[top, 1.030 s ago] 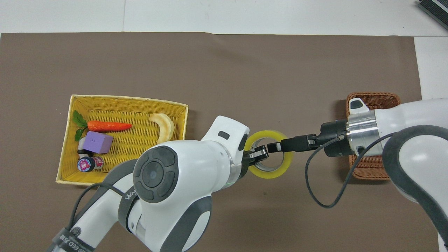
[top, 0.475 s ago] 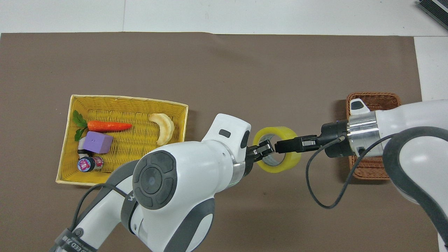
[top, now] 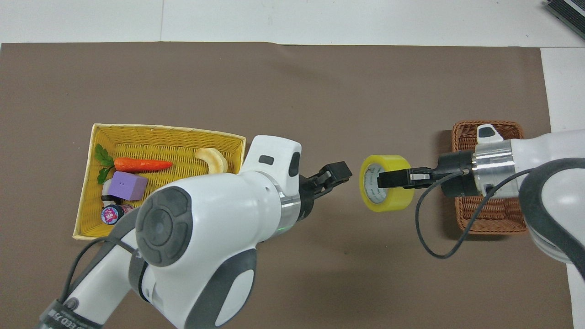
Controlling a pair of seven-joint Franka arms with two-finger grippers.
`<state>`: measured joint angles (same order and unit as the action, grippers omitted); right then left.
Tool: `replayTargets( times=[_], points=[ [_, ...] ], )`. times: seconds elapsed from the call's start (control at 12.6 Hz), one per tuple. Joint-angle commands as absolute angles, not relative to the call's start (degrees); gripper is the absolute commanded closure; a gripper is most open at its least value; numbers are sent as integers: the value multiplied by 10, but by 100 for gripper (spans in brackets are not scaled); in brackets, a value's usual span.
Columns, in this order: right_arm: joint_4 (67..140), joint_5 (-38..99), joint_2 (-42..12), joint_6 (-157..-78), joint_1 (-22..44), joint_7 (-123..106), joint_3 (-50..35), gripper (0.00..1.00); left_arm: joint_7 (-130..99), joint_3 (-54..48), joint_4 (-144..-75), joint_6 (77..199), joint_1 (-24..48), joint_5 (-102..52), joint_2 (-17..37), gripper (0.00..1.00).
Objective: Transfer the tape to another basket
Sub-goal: 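Move the tape over the wicker basket while the left gripper withdraws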
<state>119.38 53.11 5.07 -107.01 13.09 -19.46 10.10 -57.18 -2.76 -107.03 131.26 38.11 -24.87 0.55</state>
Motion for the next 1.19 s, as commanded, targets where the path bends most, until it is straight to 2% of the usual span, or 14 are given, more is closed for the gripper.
replayTargets(
  times=[0.0,0.32,0.48,0.79,0.95,1.11],
  points=[
    [1160,463,28,-1069,79,-208,98,100,-571,-27,-1072,1222,306,-251,-5,0],
    [1165,288,25,-1086,21,-210,98,100,-458,-27,-1072,1142,201,-187,-5,0],
    [1172,259,6,-1092,-24,-229,98,100,-331,-26,-1071,1136,155,-186,-3,0],
    [1172,168,-7,-1135,-46,-236,99,100,-145,-27,-1052,1097,81,-114,-1,0],
    [1171,145,-38,-1153,-63,-262,99,100,-47,-26,-1036,1058,47,-89,-3,0],
    [1171,94,-58,-1207,-64,-313,99,100,23,-26,-1003,1004,26,-58,-3,0]
  ],
)
